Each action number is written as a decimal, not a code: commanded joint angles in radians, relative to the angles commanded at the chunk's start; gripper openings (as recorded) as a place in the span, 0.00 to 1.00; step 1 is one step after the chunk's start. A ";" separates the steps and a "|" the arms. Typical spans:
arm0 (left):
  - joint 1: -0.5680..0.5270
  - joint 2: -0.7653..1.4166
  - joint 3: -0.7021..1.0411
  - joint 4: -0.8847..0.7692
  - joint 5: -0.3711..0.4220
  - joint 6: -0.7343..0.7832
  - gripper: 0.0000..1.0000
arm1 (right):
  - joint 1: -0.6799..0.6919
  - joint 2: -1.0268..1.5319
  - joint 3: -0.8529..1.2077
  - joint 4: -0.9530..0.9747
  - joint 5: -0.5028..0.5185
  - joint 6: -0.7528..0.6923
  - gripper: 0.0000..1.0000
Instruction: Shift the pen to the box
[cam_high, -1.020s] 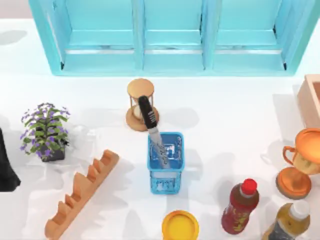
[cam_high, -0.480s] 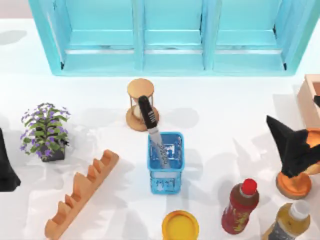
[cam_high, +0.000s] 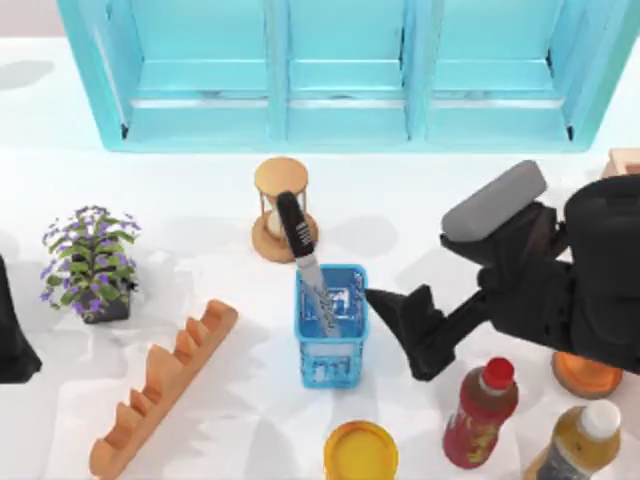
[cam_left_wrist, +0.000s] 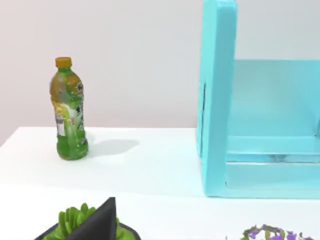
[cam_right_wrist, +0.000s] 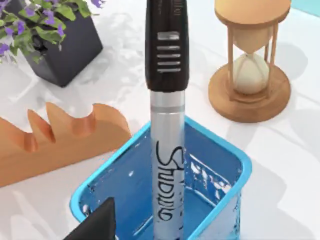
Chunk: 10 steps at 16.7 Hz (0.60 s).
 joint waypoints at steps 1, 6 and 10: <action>0.000 0.000 0.000 0.000 0.000 0.000 1.00 | 0.020 0.041 0.014 0.005 -0.004 0.003 1.00; 0.000 0.000 0.000 0.000 0.000 0.000 1.00 | 0.058 0.110 0.038 0.012 -0.013 0.010 1.00; 0.000 0.000 0.000 0.000 0.000 0.000 1.00 | 0.053 0.108 0.035 0.011 -0.013 0.008 1.00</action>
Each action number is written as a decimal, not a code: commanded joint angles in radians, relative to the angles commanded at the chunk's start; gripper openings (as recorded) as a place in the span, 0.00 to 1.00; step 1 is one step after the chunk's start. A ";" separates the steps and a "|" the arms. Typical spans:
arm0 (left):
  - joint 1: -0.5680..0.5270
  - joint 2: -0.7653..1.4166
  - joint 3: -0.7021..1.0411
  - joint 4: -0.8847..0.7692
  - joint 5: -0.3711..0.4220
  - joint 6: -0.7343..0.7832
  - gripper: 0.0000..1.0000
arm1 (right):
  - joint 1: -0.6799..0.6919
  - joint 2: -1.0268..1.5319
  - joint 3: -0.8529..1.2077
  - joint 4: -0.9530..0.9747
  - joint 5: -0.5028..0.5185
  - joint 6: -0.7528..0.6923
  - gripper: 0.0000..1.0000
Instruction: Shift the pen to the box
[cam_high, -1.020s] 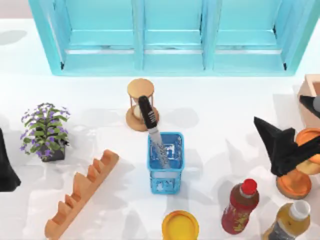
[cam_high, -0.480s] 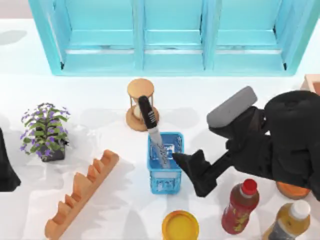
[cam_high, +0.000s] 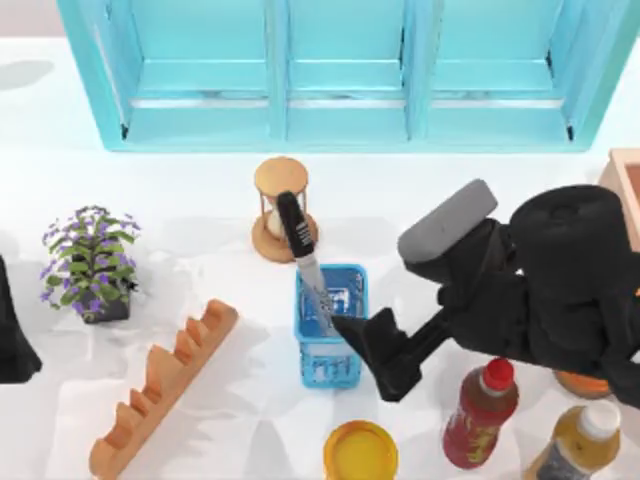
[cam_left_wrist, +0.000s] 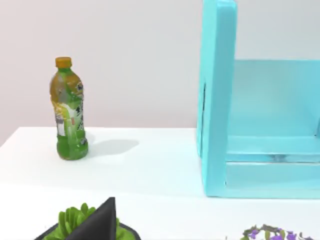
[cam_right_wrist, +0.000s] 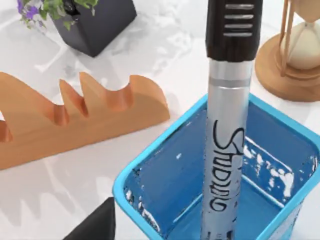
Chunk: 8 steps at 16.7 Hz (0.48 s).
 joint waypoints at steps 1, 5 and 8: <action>0.000 0.000 0.000 0.000 0.000 0.000 1.00 | -0.003 0.008 0.012 0.000 -0.004 -0.002 1.00; 0.000 0.000 0.000 0.000 0.000 0.000 1.00 | -0.025 0.136 0.108 0.033 -0.023 -0.010 1.00; 0.000 0.000 0.000 0.000 0.000 0.000 1.00 | -0.014 0.289 0.185 0.106 -0.012 -0.003 1.00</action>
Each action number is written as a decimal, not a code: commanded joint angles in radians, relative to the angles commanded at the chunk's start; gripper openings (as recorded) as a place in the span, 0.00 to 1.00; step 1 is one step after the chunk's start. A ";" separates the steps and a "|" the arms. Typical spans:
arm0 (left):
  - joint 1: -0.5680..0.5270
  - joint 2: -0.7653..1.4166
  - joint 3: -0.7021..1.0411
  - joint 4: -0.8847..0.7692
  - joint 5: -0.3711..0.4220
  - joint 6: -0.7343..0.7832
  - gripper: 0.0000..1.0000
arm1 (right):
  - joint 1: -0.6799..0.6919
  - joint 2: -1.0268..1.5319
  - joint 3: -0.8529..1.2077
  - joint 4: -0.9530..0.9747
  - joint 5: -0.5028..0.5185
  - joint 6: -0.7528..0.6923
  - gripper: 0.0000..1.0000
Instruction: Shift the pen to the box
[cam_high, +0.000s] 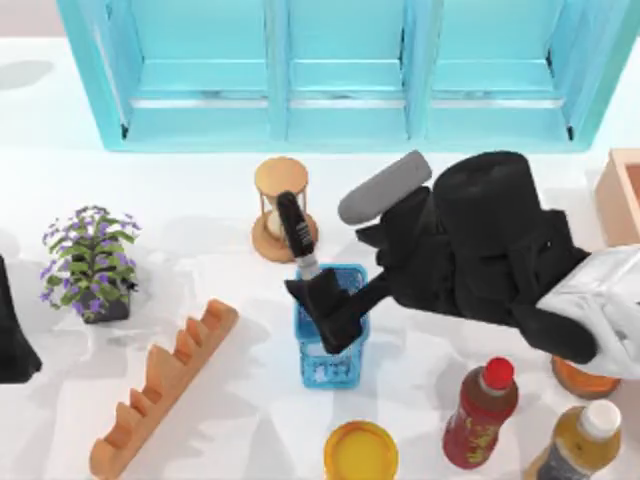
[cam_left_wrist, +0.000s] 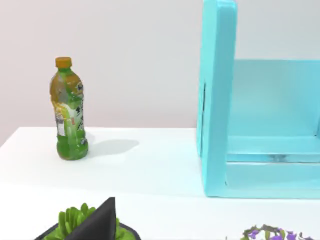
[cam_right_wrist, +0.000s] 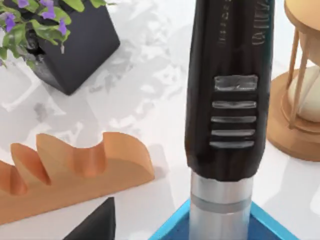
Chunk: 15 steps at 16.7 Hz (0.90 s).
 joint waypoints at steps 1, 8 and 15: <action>0.000 0.000 0.000 0.000 0.000 0.000 1.00 | 0.011 0.046 0.019 0.027 0.010 0.006 1.00; 0.000 0.000 0.000 0.000 0.000 0.000 1.00 | 0.067 0.173 0.050 0.126 0.059 0.034 1.00; 0.000 0.000 0.000 0.000 0.000 0.000 1.00 | 0.067 0.173 0.050 0.126 0.059 0.034 0.62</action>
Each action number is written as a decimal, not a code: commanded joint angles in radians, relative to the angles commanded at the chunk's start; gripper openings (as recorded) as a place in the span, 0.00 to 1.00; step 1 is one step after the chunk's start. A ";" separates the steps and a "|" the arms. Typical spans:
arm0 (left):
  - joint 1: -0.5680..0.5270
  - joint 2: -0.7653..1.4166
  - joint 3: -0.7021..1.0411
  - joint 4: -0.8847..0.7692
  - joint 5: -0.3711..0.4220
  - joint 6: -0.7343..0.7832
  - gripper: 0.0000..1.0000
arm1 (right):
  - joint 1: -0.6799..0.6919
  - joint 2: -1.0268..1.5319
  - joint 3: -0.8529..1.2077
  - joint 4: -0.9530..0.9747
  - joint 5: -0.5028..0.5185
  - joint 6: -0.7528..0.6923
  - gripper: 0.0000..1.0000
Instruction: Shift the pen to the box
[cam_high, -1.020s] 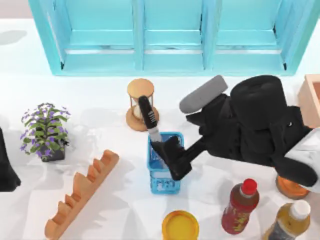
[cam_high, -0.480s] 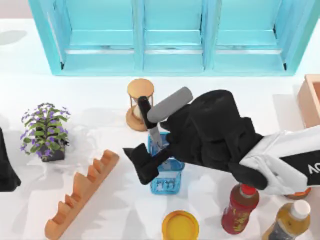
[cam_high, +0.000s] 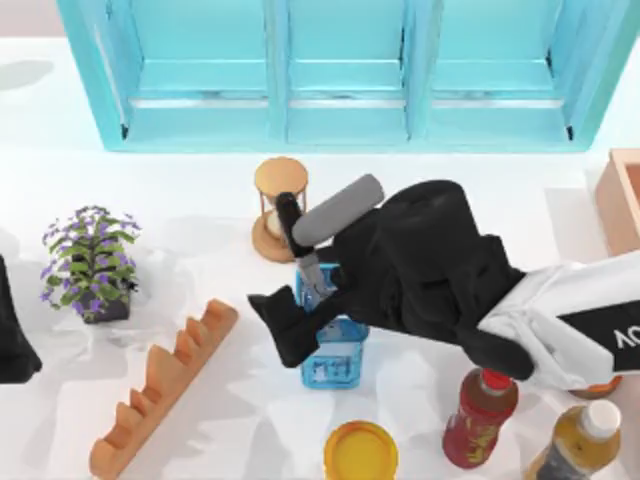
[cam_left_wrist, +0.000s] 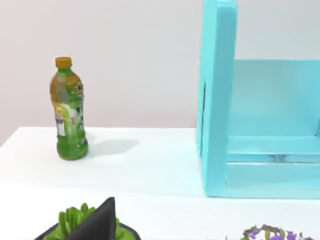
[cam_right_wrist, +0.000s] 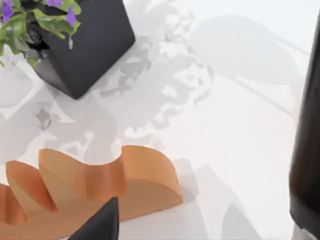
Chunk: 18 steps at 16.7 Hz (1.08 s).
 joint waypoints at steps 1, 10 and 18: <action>0.000 0.000 0.000 0.000 0.000 0.000 1.00 | 0.000 0.000 0.000 0.000 0.000 0.000 0.55; 0.000 0.000 0.000 0.000 0.000 0.000 1.00 | 0.000 0.000 0.000 0.000 0.000 0.000 0.00; 0.000 0.000 0.000 0.000 0.000 0.000 1.00 | -0.007 -0.016 0.023 -0.001 0.007 -0.004 0.00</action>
